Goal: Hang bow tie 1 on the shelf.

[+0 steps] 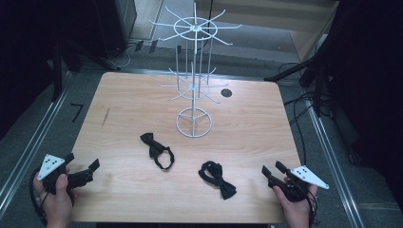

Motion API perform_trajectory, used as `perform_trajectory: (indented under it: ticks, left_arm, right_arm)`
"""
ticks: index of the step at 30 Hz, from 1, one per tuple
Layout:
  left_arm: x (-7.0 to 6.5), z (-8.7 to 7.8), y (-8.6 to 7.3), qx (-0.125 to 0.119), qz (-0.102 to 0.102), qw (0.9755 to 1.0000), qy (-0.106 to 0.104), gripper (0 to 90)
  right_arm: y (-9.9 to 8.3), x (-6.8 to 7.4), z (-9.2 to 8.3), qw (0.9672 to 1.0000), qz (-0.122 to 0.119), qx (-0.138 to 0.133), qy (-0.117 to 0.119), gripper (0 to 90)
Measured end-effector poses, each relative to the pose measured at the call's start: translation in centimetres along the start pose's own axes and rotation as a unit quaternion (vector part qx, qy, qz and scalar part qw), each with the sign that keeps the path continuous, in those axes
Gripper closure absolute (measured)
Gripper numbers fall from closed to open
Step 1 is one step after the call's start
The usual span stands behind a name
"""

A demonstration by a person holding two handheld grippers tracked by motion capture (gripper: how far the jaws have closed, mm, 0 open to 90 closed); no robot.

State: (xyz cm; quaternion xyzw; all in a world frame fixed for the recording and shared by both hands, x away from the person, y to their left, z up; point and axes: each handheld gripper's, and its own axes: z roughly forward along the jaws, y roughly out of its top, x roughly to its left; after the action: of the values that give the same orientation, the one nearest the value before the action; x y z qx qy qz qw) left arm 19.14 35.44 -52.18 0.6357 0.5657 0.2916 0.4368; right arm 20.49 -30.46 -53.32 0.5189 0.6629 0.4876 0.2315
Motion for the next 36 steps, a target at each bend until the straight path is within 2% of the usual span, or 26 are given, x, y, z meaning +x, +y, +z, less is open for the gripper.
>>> perform_trajectory:
  ticks: [9,14,29,36]
  left_arm:
    - [0.1,0.0,0.0,-0.001,0.000,1.0000,-0.001,2.2]
    - [0.0,0.0,0.0,0.001,-0.002,1.0000,0.000,2.2]
    - [0.1,0.1,0.0,0.004,-0.007,1.0000,-0.001,2.3]
    - [0.2,0.1,0.1,0.005,-0.009,0.9999,-0.002,2.3]
  right_arm:
    - [0.7,2.7,1.3,0.9998,-0.007,-0.001,0.018,36.3]
    - [0.7,3.8,1.9,0.9995,-0.014,0.009,0.028,35.7]
    - [0.5,6.1,2.3,0.9980,-0.033,0.019,0.050,37.5]
    - [0.4,6.6,2.7,0.9972,-0.041,0.023,0.058,37.6]
